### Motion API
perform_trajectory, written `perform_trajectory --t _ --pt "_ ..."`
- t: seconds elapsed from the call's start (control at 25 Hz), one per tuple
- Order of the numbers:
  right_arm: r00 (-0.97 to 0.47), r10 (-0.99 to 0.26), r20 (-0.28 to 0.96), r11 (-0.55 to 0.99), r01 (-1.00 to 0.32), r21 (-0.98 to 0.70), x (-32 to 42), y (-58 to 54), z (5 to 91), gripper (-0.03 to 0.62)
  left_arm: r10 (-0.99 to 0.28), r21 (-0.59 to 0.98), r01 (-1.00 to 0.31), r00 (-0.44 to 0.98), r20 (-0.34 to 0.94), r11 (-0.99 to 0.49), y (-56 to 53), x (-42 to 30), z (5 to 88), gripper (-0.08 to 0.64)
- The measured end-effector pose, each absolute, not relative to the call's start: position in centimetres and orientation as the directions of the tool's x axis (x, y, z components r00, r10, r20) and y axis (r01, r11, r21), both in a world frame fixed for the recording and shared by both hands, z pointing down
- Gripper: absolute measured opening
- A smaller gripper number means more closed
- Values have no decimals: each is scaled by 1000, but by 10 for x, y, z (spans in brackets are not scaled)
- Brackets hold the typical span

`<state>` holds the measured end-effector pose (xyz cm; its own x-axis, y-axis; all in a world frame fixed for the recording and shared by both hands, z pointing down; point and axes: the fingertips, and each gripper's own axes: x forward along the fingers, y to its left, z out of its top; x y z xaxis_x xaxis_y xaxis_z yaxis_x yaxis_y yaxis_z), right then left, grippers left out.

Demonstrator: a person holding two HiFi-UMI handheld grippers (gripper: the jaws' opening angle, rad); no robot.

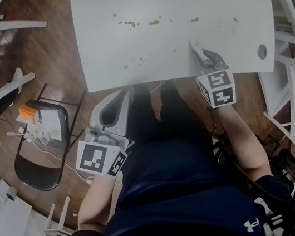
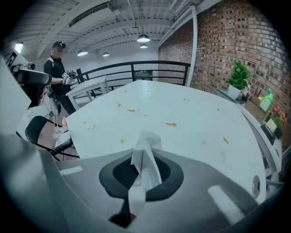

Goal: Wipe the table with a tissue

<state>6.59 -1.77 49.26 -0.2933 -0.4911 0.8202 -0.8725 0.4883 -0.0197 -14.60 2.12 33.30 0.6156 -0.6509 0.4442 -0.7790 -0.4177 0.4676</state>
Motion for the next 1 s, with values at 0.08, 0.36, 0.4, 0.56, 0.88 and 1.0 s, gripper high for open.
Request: perform_trajectory --t 0.08,0.36,0.4,0.56,0.88,1.0 --pt "-293 -497 816 485 -874 -18 65 -19 487 14 -651 467 -776 619 439 -424 20 -146 331 3" --pt "-324 -514 795 492 -870 -36 55 -19 468 14 -661 463 -770 625 414 -438 18 -142 319 3" --pt "-329 -512 793 498 -867 -38 52 -18 467 14 -662 464 -770 626 412 -439 18 -143 318 3" --pt "-346 -497 796 516 -855 -49 42 -17 471 14 -665 466 -772 622 412 -433 21 -145 317 3" --pt "-363 -459 811 542 -838 -68 21 -18 490 14 -677 459 -798 587 444 -391 22 -168 326 3" --pt "-362 -450 817 542 -837 -72 19 -18 497 14 -675 462 -801 583 453 -381 24 -172 330 3"
